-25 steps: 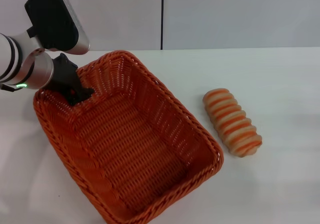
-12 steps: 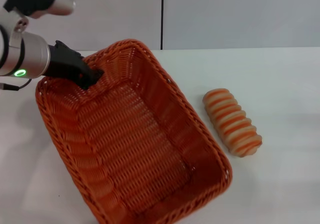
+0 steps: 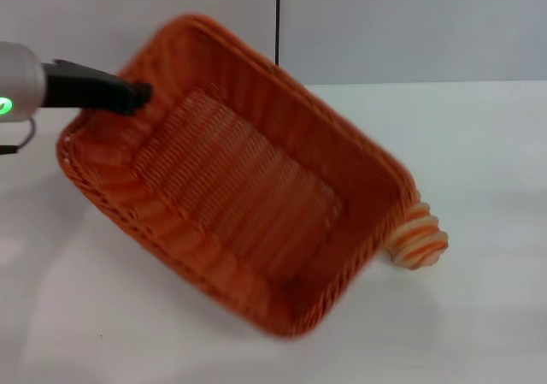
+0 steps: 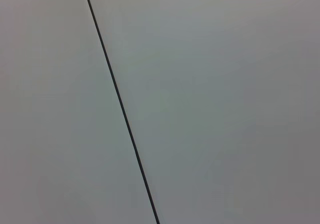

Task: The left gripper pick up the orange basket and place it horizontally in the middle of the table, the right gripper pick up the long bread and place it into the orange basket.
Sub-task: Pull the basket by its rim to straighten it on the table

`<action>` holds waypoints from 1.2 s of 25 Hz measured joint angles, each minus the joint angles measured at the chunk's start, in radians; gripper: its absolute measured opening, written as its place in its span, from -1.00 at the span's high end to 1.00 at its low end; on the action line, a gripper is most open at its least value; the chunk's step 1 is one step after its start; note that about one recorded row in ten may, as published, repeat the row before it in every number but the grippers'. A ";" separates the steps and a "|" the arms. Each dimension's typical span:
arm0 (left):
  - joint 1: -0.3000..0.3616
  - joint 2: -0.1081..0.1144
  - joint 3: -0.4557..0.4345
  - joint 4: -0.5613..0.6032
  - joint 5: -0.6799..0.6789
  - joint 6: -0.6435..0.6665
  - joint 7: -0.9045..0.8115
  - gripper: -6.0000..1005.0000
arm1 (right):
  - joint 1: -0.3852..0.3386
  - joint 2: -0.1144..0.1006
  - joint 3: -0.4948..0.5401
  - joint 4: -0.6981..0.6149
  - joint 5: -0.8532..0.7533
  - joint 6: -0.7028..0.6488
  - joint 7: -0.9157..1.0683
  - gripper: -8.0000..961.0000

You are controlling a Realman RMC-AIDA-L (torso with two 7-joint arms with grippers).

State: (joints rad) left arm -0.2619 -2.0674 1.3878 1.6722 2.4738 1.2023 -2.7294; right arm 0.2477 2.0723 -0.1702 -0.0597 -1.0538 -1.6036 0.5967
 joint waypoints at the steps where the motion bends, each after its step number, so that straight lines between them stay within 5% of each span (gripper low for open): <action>1: 0.008 0.000 -0.014 -0.003 -0.011 -0.013 -0.005 0.58 | 0.000 0.000 0.000 -0.005 0.000 0.000 0.003 -0.30; 11: 0.160 0.002 -0.074 -0.001 -0.073 -0.161 -0.019 0.65 | 0.010 -0.002 0.000 -0.026 0.000 0.000 0.006 -0.29; 23: 0.383 0.002 -0.008 0.158 -0.066 -0.096 -0.115 0.67 | 0.017 -0.003 -0.010 -0.040 -0.006 -0.003 0.012 -0.28; 30: 0.448 -0.001 0.045 0.193 -0.036 -0.084 -0.146 0.68 | 0.024 -0.003 -0.011 -0.040 -0.007 0.005 0.020 -0.27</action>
State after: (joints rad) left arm 0.1860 -2.0684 1.4331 1.8647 2.4373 1.1182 -2.8754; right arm 0.2721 2.0693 -0.1811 -0.0997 -1.0612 -1.5983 0.6164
